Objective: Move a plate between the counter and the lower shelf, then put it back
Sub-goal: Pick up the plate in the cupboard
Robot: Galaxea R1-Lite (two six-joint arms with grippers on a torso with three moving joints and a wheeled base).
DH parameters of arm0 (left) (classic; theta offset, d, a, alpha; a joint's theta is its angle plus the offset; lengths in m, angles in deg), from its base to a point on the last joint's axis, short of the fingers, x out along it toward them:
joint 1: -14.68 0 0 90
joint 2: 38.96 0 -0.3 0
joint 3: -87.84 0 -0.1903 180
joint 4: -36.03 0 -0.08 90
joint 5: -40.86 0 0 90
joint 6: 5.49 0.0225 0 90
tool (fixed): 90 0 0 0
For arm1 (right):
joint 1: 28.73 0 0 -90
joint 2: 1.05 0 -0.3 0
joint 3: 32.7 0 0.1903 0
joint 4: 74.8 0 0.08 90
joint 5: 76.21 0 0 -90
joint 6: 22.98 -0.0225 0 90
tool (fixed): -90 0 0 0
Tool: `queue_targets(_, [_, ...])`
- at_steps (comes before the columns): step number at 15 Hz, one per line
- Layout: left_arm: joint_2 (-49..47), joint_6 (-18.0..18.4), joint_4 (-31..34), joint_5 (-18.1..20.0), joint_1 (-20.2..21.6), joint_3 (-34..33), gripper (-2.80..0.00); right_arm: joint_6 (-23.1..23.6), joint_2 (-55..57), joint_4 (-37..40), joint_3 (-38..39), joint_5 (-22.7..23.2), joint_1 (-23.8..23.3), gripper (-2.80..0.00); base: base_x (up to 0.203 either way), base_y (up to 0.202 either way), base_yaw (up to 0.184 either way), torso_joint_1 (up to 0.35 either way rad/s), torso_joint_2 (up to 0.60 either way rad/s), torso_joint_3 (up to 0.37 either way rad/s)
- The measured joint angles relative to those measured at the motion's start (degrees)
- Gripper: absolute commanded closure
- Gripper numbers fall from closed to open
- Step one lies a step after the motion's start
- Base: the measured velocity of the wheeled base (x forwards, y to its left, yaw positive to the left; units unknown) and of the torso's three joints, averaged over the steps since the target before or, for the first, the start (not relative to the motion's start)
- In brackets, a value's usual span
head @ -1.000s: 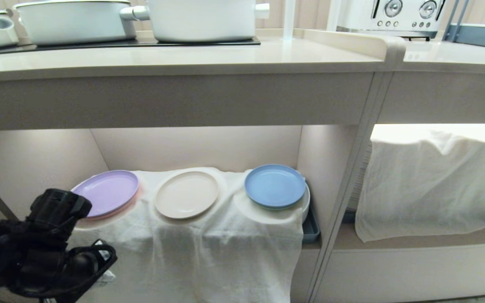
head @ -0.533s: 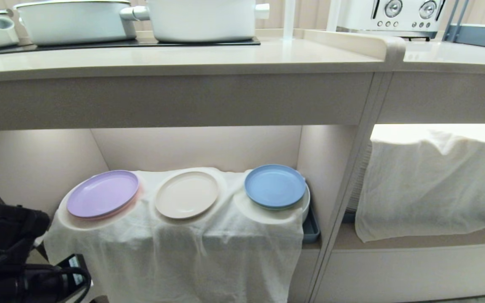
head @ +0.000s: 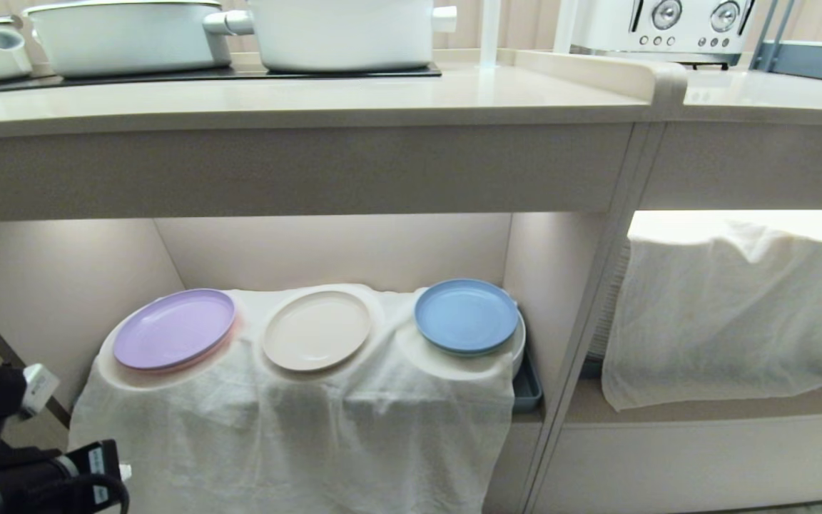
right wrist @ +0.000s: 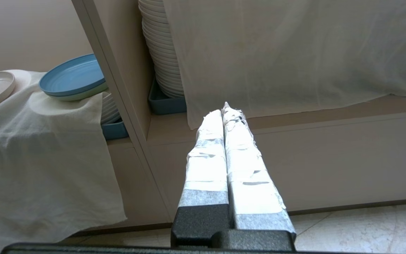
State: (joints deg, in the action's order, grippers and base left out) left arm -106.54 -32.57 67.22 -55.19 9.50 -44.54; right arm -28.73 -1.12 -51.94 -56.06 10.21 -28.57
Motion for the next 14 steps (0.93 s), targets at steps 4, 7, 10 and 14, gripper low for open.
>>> queue_targets(4, [4.9,10.4,-1.4,-0.6,0.0,-0.2,0.0,0.0,0.0,0.0,0.0,0.0,0.0,0.0,0.0,0.0,0.0,0.0,0.0,0.0])
queue_targets(7, [10.1,17.5,-2.5,-1.1,0.2,-1.0,0.0,0.0,0.0,0.0,0.0,0.0,0.0,0.0,0.0,0.0,0.0,0.0,0.0,0.0])
queue_targets(10, [17.6,23.7,-2.8,-1.2,0.2,-3.8,0.0,0.0,0.0,0.0,0.0,0.0,0.0,0.0,0.0,0.0,0.0,0.0,0.0,0.0])
queue_targets(14, [29.4,30.1,-10.0,0.0,1.5,-14.9,0.0,0.0,0.0,0.0,0.0,0.0,0.0,0.0,0.0,0.0,0.0,0.0,0.0,0.0])
